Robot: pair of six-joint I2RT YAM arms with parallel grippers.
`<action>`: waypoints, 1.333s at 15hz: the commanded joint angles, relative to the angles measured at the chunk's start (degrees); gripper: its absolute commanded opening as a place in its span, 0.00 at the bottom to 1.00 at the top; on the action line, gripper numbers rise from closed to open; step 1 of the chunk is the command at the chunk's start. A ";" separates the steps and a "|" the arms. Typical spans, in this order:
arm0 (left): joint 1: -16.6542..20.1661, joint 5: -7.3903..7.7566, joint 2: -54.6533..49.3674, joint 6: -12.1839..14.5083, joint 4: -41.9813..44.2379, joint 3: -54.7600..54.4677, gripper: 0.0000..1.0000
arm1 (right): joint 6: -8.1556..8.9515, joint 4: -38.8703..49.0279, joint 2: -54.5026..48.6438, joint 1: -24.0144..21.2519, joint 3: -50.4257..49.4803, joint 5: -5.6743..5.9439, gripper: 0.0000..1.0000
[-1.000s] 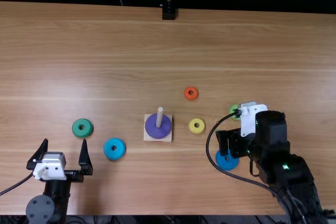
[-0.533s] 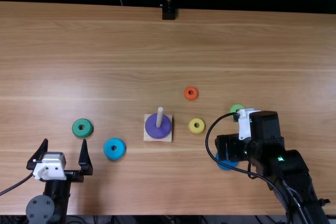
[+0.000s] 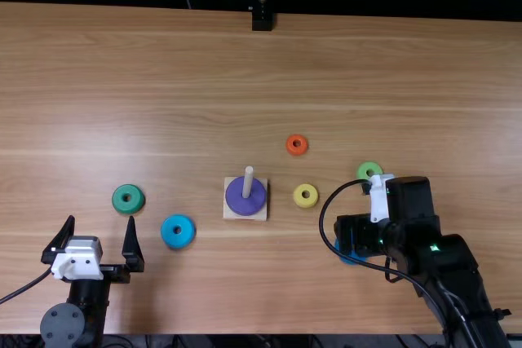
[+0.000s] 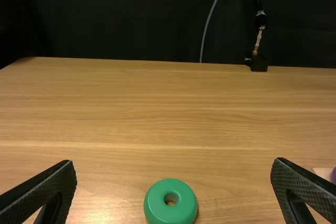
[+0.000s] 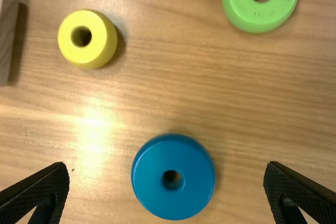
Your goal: Build the Hanoi tower: stack the rings onto the peg from bottom to top in this color order: purple, dark blue, light blue, dark green, light green, yellow, orange.
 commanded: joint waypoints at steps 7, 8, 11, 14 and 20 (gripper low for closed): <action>0.46 -0.36 -0.62 0.09 -1.02 -1.26 1.00 | 0.94 0.30 -0.11 5.44 -6.09 0.17 1.00; 0.46 -0.36 -0.62 -0.01 -1.02 -1.26 1.00 | 0.83 0.51 -0.11 5.44 -6.26 0.17 1.00; 0.46 -0.36 -0.62 0.09 -1.02 -1.26 1.00 | 0.83 1.03 -0.11 5.36 -6.35 0.70 1.00; 0.46 -0.36 -0.62 0.09 -1.02 -1.26 1.00 | 0.73 1.03 0.59 5.18 -6.61 0.59 1.00; 0.46 -0.36 -0.62 0.09 -1.02 -1.26 1.00 | 0.83 6.31 3.76 5.09 -7.84 0.70 1.00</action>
